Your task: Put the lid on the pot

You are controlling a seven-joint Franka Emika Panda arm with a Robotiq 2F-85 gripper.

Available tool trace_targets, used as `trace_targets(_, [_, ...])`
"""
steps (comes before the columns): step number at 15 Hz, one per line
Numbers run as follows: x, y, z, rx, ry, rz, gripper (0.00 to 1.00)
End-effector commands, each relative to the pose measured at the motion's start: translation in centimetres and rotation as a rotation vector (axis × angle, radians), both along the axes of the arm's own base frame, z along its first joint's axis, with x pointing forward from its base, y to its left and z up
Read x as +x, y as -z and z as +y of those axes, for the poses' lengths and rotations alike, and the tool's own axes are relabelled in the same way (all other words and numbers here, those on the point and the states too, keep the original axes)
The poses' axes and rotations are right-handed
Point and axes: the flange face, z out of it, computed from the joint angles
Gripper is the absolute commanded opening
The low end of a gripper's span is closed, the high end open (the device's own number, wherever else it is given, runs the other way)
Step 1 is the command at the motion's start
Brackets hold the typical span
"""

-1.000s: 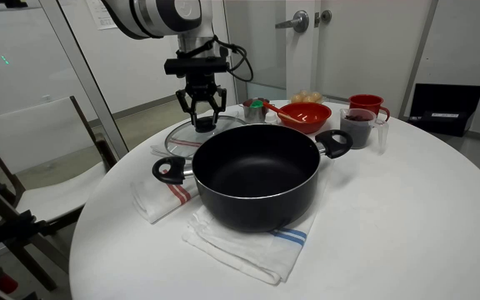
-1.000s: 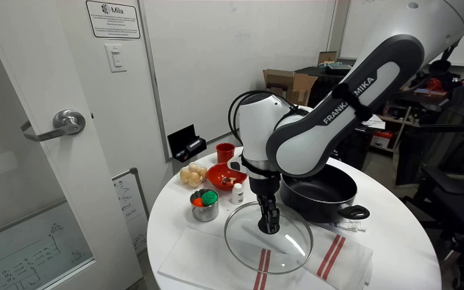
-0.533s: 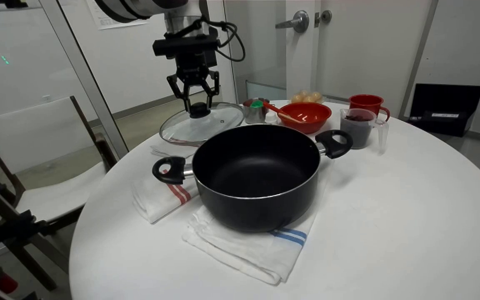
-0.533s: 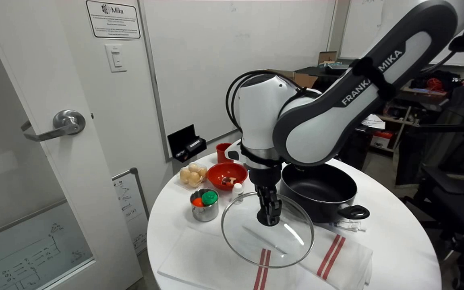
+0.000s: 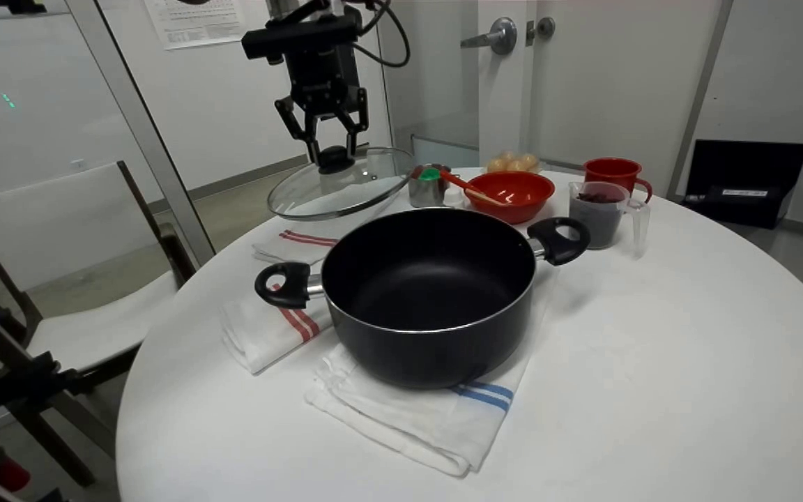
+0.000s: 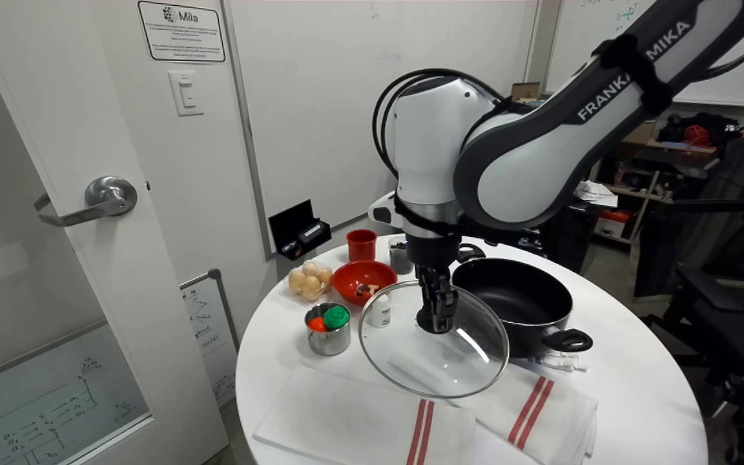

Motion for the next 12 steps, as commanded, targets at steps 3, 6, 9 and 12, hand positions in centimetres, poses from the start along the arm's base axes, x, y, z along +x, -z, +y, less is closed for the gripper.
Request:
trace_targets(3, [-0.6, -2.8, -4.8, -0.01, 0.118, -0.027, 0.26])
trace_targets(6, [-0.9, -2.8, -7.5, -0.004, 0.183, -0.019, 0.26])
trace_targets(9, [-1.4, -2.1, -10.3, 0.005, 0.253, 0.001, 0.26])
trace_targets(12, [-1.9, -1.6, -13.2, 0.026, 0.333, 0.017, 0.26])
